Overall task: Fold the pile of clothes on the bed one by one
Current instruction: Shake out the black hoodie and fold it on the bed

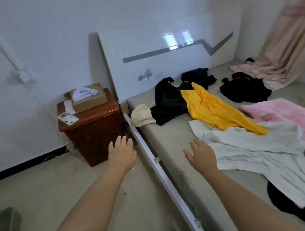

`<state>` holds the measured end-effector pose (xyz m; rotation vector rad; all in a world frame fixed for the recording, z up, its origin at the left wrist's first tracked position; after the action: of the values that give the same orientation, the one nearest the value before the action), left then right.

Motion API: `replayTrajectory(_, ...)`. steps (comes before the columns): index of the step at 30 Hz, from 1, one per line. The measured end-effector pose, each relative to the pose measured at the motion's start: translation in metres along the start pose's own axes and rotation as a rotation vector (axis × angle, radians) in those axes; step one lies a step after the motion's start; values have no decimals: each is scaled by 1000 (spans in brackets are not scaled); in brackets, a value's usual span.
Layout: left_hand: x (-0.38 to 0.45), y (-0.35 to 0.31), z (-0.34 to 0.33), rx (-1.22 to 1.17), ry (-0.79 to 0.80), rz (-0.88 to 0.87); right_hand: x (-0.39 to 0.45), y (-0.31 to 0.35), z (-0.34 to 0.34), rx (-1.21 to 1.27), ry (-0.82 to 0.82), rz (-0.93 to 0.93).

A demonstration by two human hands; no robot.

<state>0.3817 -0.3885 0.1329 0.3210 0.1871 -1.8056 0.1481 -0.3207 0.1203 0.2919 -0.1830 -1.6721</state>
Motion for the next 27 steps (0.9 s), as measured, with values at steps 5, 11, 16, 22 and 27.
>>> replayTrajectory(5,144,-10,16,60,-12,-97,129,-58,-28,-30,104,-191)
replayTrajectory(11,299,-2,56,110,-5,-108,279,-75,-40,-45,213,-211)
replayTrajectory(16,405,6,52,124,104,-157,379,-73,-56,-52,317,-216)
replayTrajectory(22,537,-7,6,169,285,-353,465,-88,-102,-138,450,-333)
replayTrajectory(27,617,-29,-49,140,488,-525,519,-100,-150,-187,604,-461)
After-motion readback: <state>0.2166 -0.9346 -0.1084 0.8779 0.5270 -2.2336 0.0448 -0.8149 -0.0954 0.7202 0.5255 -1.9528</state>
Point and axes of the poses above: each hand's wrist, its own x-axis towards the middle knuckle, its own z-axis out of the back of the hand, y = z × x, the point moved 5 cm from there along x, towards the middle knuckle, and after that the axes turned 15 degrees about y, right-handed, at the moved point
